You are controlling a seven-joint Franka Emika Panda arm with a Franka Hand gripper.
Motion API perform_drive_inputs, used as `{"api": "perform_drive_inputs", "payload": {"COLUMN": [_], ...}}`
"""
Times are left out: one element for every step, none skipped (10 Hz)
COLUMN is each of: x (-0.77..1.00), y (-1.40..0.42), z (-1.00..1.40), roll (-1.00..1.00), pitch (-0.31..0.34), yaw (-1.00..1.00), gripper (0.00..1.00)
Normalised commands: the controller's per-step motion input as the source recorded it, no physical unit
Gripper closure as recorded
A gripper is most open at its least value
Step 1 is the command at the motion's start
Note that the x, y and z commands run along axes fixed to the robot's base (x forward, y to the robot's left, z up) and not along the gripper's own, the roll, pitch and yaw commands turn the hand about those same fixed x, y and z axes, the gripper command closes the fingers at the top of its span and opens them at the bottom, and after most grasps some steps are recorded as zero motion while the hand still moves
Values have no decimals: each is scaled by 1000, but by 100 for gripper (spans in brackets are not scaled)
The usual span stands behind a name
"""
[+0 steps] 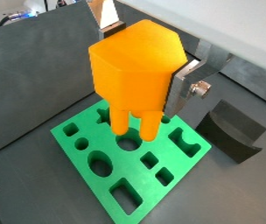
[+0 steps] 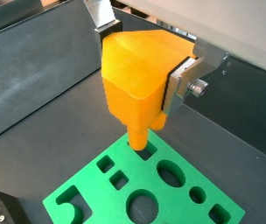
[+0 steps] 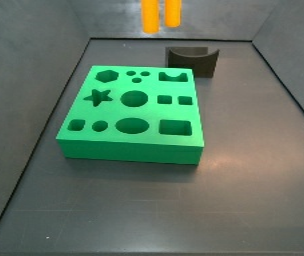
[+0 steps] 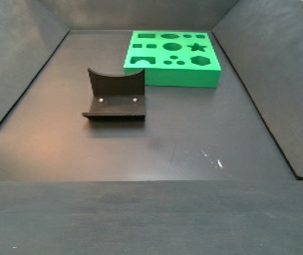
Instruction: Insert the 3 prong object.
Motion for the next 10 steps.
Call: {"api": "perform_drive_inputs", "payload": {"x": [0,160,0,-146,-186,-246,-326,-97,0,0], "y": [0,334,343,351,306,306,500,709,749,817], "z": [-20,-620,-894,-931,-903,-889,-763,-580,-463,-437], "roll": [9,147,26,0,1,26,107,156,169,119], "pitch": [0,-33,-56,-154,-161,-169,-144,0,0,0], "yaw": [0,551,766,783,814,780,517,274,191,143], "gripper": [100,100,100,100,100,100,100,100,100,100]}}
